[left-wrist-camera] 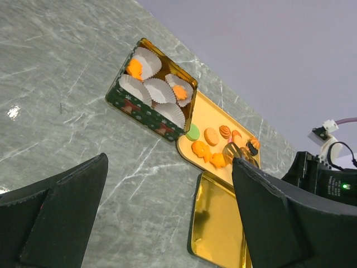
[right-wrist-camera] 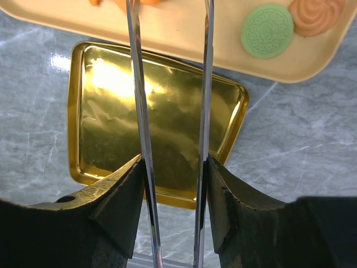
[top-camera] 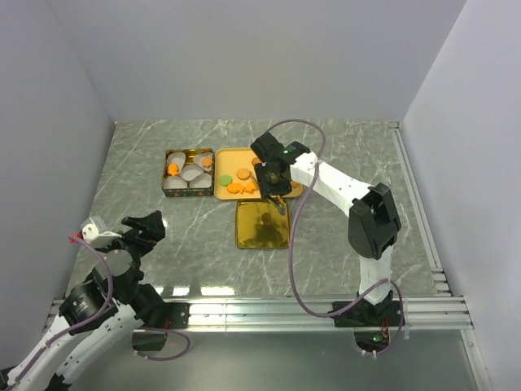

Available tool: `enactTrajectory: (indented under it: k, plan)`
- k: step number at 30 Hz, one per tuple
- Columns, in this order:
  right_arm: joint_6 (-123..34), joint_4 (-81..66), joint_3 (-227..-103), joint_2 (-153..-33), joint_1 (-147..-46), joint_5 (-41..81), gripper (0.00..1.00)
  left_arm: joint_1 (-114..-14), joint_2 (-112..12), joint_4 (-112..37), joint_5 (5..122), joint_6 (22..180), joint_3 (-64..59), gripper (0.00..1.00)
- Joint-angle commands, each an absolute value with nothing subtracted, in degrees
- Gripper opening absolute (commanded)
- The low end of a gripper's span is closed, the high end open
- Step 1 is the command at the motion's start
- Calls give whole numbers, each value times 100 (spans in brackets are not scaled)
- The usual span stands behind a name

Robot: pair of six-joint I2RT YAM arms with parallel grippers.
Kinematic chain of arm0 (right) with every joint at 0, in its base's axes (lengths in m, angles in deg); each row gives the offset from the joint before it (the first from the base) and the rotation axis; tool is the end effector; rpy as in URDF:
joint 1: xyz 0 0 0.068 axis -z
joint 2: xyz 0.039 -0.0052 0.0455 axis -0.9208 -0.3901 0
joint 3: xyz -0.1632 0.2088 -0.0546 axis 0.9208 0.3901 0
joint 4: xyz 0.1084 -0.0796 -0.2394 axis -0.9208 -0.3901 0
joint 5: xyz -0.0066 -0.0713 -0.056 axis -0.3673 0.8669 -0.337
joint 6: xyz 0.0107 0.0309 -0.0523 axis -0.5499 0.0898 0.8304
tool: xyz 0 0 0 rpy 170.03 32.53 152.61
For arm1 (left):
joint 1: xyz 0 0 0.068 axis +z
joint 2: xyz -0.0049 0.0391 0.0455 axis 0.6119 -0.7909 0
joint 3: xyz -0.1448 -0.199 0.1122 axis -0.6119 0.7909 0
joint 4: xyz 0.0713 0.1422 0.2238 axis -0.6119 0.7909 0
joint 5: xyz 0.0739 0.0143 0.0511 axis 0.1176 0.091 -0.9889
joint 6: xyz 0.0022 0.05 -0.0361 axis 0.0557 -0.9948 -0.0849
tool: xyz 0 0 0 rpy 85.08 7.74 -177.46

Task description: Pack the cookies

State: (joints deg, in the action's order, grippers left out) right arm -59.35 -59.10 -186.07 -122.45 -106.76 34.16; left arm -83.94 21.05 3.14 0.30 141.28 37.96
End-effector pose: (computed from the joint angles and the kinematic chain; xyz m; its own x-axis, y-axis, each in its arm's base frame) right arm 0.3312 0.2687 0.2463 -0.8748 -0.2475 -0.4165 -0.2993 0.9521 0.0628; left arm 0.0693 -0.0172 0.2857 0.0249 -0.6812 -0.7317 -0.1945 0.7146 -0.6719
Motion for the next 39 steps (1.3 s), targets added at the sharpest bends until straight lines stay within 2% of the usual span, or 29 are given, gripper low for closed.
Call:
enactTrajectory:
  k: [1,11,29,39]
  plan:
    - [-5860,-5881,-19072,-12365,-10764,3427,52,-8422,2057,319,-90,14148,3622,99]
    - [-5859,-6189,-19547,-12436,-10879,3356,53,-8413,2163,354,-134,14209,3622,99]
    - [-6114,-6822,-19538,-12286,-10931,3023,56,-8422,2259,266,-72,14121,3666,99]
    - [-6299,-6760,-19776,-12734,-10940,2785,56,-8431,2303,239,-37,14077,3675,99]
